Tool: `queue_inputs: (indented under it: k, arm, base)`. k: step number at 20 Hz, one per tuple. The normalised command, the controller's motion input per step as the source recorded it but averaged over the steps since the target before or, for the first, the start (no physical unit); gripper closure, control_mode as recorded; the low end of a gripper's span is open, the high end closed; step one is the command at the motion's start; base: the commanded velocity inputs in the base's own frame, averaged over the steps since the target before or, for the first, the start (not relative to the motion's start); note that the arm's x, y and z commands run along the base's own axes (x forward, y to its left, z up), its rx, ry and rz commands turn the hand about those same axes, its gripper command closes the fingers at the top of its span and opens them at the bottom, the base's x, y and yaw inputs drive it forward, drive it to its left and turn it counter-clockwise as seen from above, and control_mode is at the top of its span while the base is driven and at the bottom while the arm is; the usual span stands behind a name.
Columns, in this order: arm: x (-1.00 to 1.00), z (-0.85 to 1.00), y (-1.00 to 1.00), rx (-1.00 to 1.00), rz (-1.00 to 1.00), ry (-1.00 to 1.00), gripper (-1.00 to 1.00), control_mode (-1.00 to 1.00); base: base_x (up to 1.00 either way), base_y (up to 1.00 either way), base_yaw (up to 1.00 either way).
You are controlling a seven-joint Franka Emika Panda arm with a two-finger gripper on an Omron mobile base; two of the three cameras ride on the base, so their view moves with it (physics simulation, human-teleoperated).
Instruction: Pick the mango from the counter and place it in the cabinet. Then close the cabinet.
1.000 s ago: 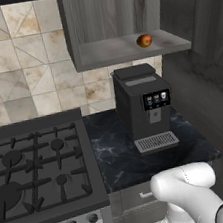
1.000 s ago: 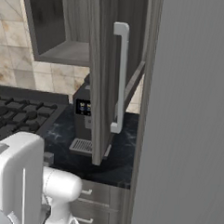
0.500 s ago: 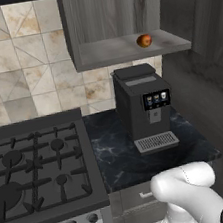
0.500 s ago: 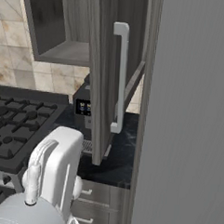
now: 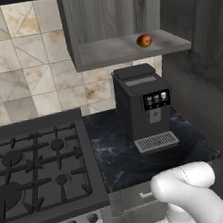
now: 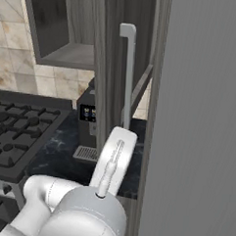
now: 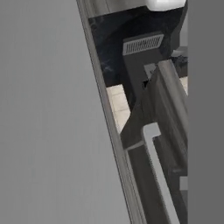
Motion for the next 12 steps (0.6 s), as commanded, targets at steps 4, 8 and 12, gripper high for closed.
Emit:
queue_inputs:
  k: [4,8,12]
  arm:
    - [0.48,-0.32,-0.01,0.03,0.00,-0.02,-1.00,-1.00]
    - [0.60,-0.22,0.07,0.00,0.00,0.00,-1.00,-1.00]
    - [0.47,-0.05,0.00,0.00,0.00,0.00,-1.00,-1.00]
  base:
    - [0.00,0.00,0.00]
    - [0.00,0.00,0.00]
    - [0.00,0.00,0.00]
